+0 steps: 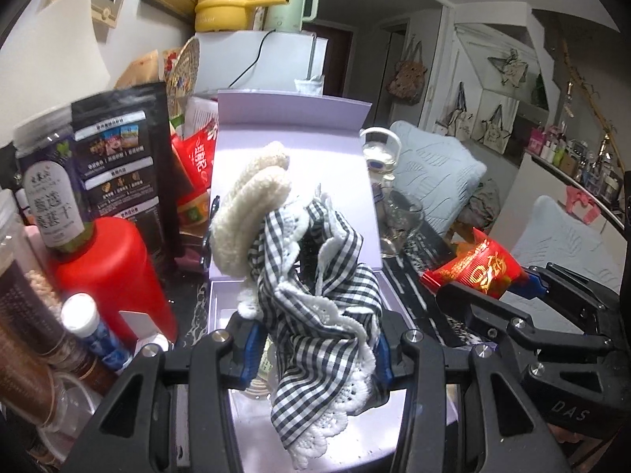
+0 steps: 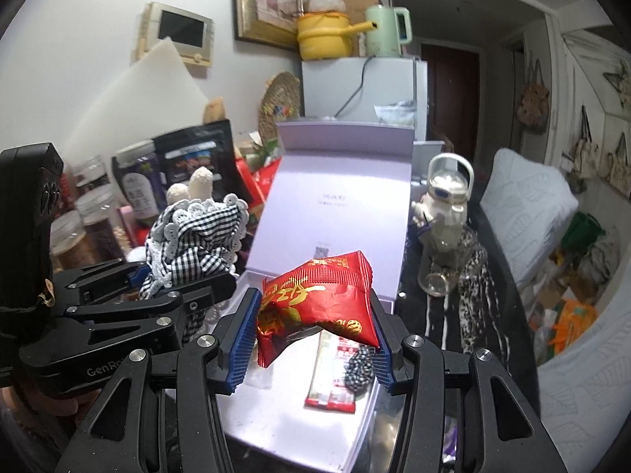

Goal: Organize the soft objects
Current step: 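Lower both held items into the lavender box and open both grippers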

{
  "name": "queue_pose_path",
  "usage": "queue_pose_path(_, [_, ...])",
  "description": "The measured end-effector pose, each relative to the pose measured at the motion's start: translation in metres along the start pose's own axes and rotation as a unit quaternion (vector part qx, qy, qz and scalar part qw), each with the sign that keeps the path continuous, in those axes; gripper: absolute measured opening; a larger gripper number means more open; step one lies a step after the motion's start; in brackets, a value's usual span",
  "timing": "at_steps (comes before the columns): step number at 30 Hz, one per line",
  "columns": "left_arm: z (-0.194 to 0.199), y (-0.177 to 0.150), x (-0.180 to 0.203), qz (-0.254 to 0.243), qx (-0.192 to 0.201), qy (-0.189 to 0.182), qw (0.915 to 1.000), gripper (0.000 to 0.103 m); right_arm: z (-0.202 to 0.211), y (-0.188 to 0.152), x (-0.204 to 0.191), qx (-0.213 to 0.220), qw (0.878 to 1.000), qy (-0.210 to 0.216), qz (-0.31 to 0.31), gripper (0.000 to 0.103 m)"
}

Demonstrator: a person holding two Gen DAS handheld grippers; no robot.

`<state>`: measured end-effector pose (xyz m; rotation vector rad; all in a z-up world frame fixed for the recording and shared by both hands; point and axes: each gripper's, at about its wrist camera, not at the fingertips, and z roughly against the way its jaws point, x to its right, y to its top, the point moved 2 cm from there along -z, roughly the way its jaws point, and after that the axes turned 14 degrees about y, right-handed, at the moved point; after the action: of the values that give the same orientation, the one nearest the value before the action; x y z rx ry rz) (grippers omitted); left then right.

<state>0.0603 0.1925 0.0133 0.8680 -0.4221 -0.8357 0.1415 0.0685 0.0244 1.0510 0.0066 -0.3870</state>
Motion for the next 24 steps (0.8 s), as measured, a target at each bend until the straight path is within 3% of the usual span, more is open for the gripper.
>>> queue_pose_path(12, [-0.062, -0.013, 0.007, -0.031, -0.062, 0.014, 0.9975, 0.044, -0.059, -0.012, 0.039, -0.050, 0.998, 0.002, -0.042, 0.050])
queue_pose_path(24, [-0.098, -0.025, 0.007, -0.051, -0.116, 0.018, 0.9917, 0.044, -0.101, -0.024, 0.063, -0.095, 0.993, 0.006, -0.070, 0.051])
